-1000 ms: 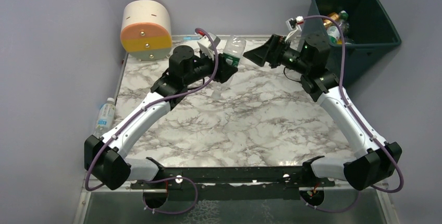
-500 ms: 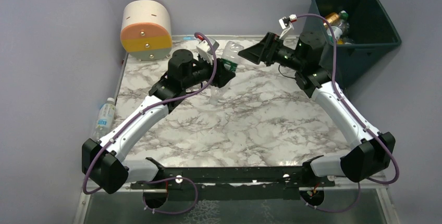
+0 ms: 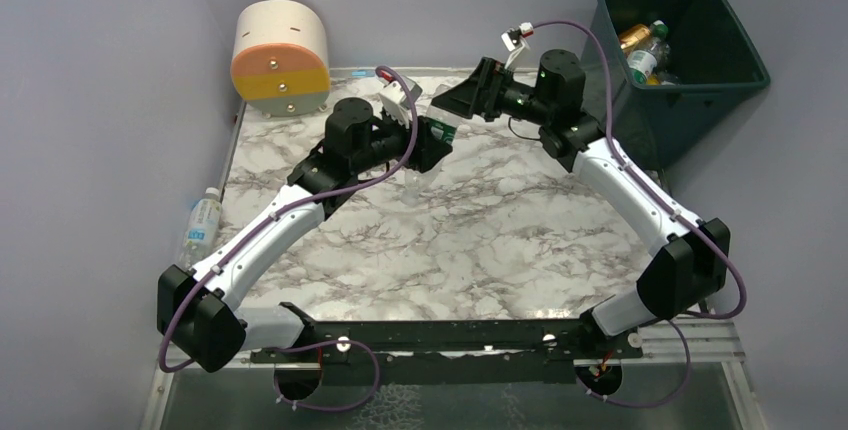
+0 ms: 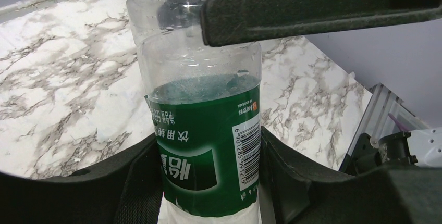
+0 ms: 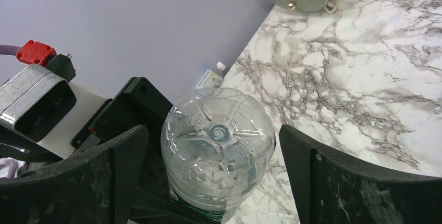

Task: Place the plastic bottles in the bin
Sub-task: Pick up the plastic bottle at the center of the board.

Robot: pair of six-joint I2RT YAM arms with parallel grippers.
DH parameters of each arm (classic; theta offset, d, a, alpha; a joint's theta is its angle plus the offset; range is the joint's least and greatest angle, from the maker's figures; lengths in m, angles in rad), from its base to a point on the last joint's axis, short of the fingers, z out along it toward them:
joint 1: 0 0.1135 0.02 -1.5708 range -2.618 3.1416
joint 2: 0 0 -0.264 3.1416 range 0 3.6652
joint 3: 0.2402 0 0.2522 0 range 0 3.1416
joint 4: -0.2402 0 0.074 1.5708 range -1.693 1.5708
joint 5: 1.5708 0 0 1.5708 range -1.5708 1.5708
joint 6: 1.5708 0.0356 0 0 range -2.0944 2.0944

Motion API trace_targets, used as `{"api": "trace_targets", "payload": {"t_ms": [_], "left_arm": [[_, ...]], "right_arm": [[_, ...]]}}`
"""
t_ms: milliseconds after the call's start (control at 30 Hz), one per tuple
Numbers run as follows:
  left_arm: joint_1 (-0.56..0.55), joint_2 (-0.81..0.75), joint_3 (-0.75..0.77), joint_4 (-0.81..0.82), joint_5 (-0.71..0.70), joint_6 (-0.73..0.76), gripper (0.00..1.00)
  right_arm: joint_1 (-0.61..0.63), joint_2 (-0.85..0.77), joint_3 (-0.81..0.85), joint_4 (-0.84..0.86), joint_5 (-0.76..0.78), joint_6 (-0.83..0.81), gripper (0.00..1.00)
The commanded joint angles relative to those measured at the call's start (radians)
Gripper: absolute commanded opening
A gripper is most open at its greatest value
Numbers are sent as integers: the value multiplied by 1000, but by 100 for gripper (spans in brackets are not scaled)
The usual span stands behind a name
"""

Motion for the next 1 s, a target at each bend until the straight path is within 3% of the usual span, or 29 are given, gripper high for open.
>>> {"api": "trace_targets", "payload": {"t_ms": [0,133,367,567,667,767,967], "left_arm": [[-6,-11,-4,7,3,-2,59],[-6,-11,-4,6,2,-2,59],[-7,-9,-2,4,0,1,60],[-7,0,9,-16,-16,4,70],[-7,0,13,-20,-28,4,75],[-7,0,18,-27,-40,4,97],[-8,-1,42,-59,-64,19,99]], "right_arm": [[19,25,45,39,-15,-9,99],[24,40,48,48,-16,-7,96],[24,54,41,60,-17,-8,74],[23,59,36,67,-15,-7,60],[24,59,32,69,-14,-7,58],[24,58,28,68,-8,-10,58],[24,57,27,59,8,-19,57]]}}
